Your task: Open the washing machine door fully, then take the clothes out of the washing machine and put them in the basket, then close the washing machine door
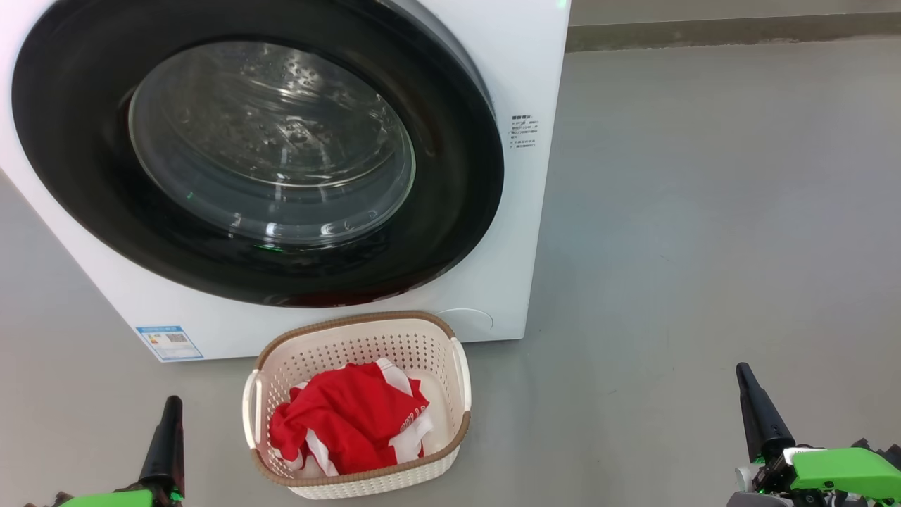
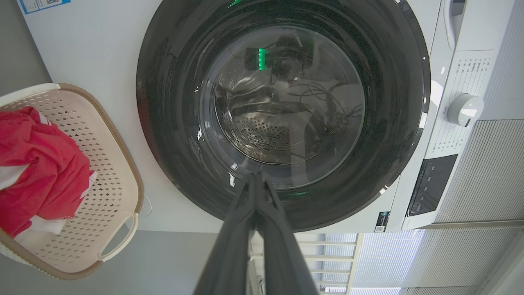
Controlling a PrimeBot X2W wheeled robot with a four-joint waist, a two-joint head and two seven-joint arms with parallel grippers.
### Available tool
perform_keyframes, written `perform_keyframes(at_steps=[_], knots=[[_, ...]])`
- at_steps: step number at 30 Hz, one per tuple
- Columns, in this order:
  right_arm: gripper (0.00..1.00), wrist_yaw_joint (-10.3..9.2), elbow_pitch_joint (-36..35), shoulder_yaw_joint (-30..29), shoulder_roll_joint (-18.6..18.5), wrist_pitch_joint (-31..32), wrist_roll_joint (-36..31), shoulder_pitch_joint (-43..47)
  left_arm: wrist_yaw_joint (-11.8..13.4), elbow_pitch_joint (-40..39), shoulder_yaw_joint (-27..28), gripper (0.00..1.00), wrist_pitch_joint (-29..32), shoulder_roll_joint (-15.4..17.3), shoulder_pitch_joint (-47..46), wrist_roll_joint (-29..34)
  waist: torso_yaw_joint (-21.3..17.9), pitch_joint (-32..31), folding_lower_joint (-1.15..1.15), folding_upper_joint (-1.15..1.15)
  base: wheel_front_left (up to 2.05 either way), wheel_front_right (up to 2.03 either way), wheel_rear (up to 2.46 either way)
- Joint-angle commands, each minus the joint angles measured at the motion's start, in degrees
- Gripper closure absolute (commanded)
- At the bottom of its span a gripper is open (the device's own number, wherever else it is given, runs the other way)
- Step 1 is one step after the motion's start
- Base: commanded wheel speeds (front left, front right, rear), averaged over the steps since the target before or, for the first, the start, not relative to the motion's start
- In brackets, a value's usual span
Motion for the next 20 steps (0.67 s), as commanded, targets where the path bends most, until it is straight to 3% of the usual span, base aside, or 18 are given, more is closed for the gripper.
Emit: perform_keyframes(at_steps=[1, 20], knots=[[1.00, -0.05, -1.7, 1.3, -0.2, 0.5, 0.2, -2.3, -0.2, -1.5, 2.0, 1.00, 0.4, 0.9, -2.2, -0.2, 0.0, 0.0, 0.00, 0.00, 0.00, 0.00, 0.00], [1.00, -0.05, -1.7, 1.3, -0.2, 0.5, 0.2, -2.3, -0.2, -1.5, 2.0, 1.00, 0.4, 0.9, -2.2, -0.2, 0.0, 0.0, 0.00, 0.00, 0.00, 0.00, 0.00]])
